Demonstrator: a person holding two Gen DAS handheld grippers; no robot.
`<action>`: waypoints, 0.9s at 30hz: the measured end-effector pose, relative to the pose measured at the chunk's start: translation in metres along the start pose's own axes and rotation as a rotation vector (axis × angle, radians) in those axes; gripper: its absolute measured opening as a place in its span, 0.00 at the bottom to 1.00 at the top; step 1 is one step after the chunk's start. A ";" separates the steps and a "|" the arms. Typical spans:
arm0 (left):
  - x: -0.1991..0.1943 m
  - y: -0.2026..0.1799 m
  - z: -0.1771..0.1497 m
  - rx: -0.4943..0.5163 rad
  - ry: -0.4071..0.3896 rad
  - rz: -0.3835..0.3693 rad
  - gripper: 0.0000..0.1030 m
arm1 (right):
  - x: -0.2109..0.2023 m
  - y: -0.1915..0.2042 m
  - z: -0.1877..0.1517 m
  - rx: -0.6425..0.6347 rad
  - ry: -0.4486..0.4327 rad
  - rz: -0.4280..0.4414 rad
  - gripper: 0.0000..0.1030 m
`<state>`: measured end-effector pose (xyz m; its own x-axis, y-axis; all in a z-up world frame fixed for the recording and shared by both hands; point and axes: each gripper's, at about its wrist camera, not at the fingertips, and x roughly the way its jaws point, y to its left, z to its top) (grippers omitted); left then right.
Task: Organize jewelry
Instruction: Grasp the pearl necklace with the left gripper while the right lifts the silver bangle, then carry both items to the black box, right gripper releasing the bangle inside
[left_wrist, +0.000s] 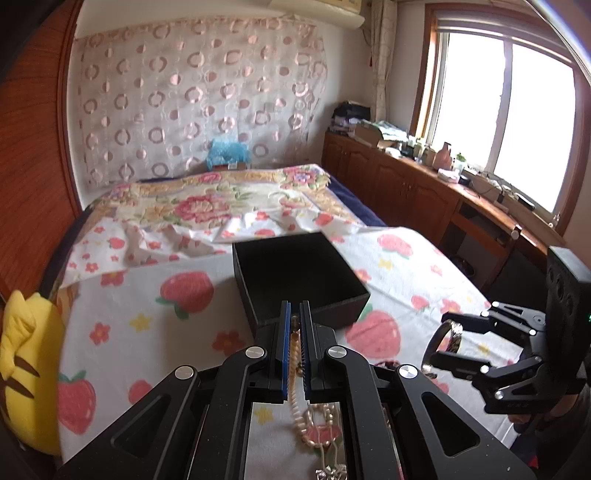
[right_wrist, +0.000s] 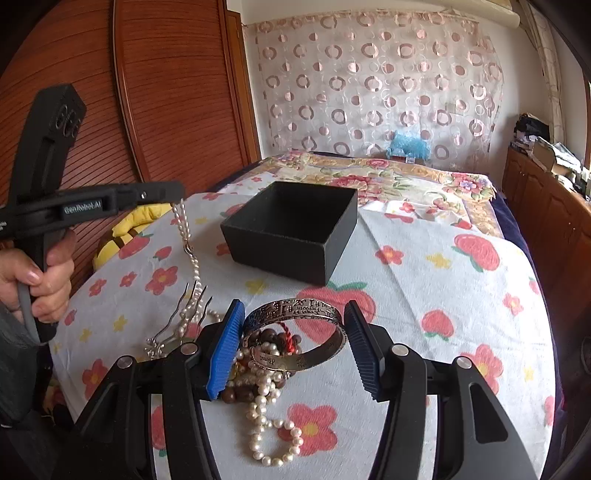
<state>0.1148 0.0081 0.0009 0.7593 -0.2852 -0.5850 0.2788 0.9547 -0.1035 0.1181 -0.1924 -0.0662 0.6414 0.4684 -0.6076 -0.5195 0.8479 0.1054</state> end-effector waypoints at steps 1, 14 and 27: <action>-0.003 -0.002 0.003 0.001 -0.008 0.003 0.04 | 0.000 0.000 0.002 -0.001 -0.002 0.000 0.56; -0.033 -0.016 0.064 0.049 -0.129 -0.012 0.04 | 0.005 -0.002 0.043 -0.023 -0.043 0.027 0.57; -0.033 -0.017 0.127 0.075 -0.189 -0.015 0.04 | 0.017 -0.007 0.086 -0.050 -0.054 0.056 0.56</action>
<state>0.1599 -0.0091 0.1245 0.8495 -0.3164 -0.4221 0.3283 0.9434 -0.0466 0.1815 -0.1694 -0.0092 0.6390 0.5289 -0.5585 -0.5822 0.8071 0.0982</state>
